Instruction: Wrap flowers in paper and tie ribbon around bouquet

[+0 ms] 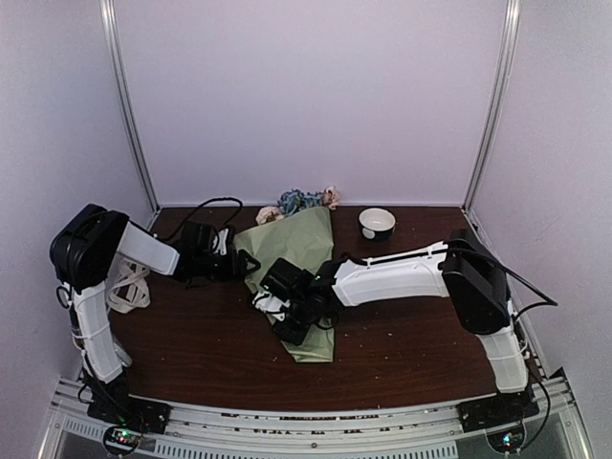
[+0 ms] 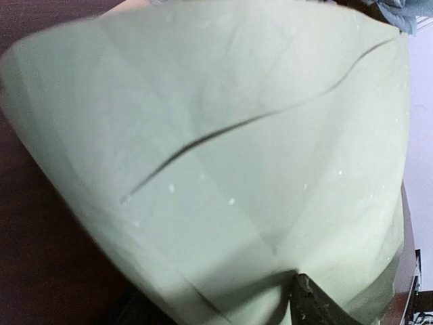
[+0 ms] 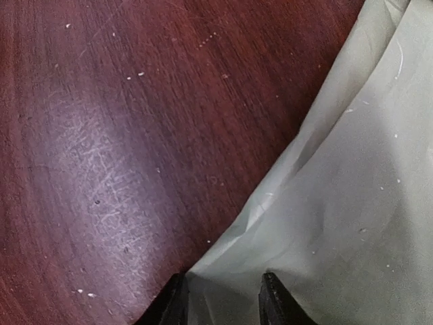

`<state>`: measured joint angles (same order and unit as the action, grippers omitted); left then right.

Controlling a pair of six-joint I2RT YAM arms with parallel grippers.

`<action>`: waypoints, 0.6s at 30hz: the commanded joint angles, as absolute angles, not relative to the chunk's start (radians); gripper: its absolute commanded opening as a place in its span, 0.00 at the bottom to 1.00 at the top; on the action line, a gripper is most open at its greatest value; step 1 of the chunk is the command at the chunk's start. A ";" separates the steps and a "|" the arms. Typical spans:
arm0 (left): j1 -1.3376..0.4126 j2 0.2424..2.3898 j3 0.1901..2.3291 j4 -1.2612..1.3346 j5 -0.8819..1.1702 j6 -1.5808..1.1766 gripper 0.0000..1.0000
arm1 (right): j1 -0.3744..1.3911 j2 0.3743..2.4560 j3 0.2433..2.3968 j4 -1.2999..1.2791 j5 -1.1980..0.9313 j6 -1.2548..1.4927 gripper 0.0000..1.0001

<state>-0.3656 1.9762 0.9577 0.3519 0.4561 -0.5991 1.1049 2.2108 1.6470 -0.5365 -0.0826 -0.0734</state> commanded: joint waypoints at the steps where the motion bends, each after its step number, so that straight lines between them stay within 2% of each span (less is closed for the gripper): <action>1: -0.370 1.901 0.854 0.426 0.429 -0.671 0.73 | 1.142 2.279 1.634 -0.642 -0.081 -0.095 0.36; 6: -0.428 1.932 0.846 0.473 0.448 -0.693 0.75 | 1.141 2.276 1.629 -0.635 -0.078 -0.097 0.36; 11: -0.433 1.994 0.901 0.538 0.483 -0.740 0.64 | 1.142 2.269 1.629 -0.632 -0.077 -0.101 0.36; 12: -0.433 1.997 0.911 0.540 0.489 -0.742 0.58 | 1.143 2.269 1.627 -0.631 -0.077 -0.102 0.36; 17: -0.433 1.998 0.930 0.544 0.495 -0.735 0.00 | 1.141 2.268 1.627 -0.625 -0.079 -0.101 0.36; 18: -0.433 1.999 0.930 0.547 0.496 -0.735 0.00 | 1.142 2.263 1.628 -0.628 -0.082 -0.102 0.36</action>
